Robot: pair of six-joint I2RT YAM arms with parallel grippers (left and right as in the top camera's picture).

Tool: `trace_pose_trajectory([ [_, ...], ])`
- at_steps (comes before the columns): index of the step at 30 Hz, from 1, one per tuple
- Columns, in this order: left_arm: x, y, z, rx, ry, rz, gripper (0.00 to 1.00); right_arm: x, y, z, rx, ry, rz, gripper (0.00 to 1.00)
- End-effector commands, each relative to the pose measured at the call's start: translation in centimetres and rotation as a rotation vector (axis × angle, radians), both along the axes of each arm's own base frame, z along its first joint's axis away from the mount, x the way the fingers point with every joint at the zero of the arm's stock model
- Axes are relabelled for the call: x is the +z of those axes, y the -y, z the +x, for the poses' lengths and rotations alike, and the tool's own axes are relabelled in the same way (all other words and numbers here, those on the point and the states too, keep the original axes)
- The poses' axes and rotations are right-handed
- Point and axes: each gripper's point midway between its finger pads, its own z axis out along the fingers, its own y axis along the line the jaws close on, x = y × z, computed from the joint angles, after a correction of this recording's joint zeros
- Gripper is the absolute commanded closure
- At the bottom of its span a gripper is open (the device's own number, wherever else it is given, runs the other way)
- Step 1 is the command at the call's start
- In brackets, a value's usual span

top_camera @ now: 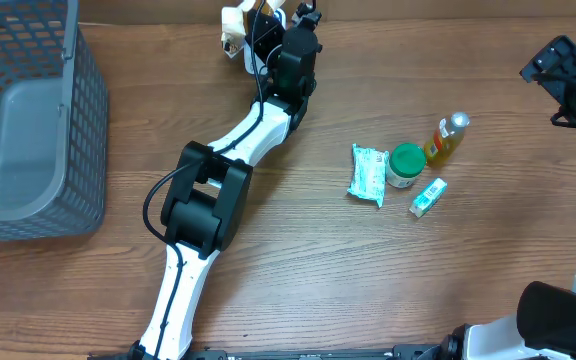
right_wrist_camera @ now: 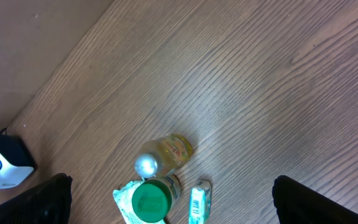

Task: Scan the item barcode
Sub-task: 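Hold the snack bag in front of the scanner window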

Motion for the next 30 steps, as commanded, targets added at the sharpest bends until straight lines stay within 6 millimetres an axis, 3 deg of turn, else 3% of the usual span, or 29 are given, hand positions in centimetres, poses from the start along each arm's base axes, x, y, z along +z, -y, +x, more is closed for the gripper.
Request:
trace_pose_trajectory([
  [1,0.2,0.1,-0.3,0.023,-0.003,0.01,0.96,0.0,0.0,0.0,0.003,0.002,0.001,0.0],
  [9,1.3,-0.1,-0.7,0.061,0.059,-0.028,0.96,0.0,0.0,0.0,0.003,0.002,0.001,0.0],
  [15,6.7,-1.5,-1.9,0.128,0.317,-0.18,0.95,0.0,0.0,0.0,0.003,0.002,0.001,0.0],
  [22,11.1,-3.6,-4.5,0.257,0.39,-0.253,0.95,0.0,0.0,0.0,0.003,0.002,0.001,0.0],
  [27,13.0,-4.4,-6.7,0.351,0.41,-0.295,0.95,0.0,0.0,0.0,0.003,0.002,0.001,0.0],
  [30,13.1,-4.3,-7.4,0.379,0.386,-0.286,0.95,0.0,0.0,0.0,0.003,0.002,0.001,0.0],
])
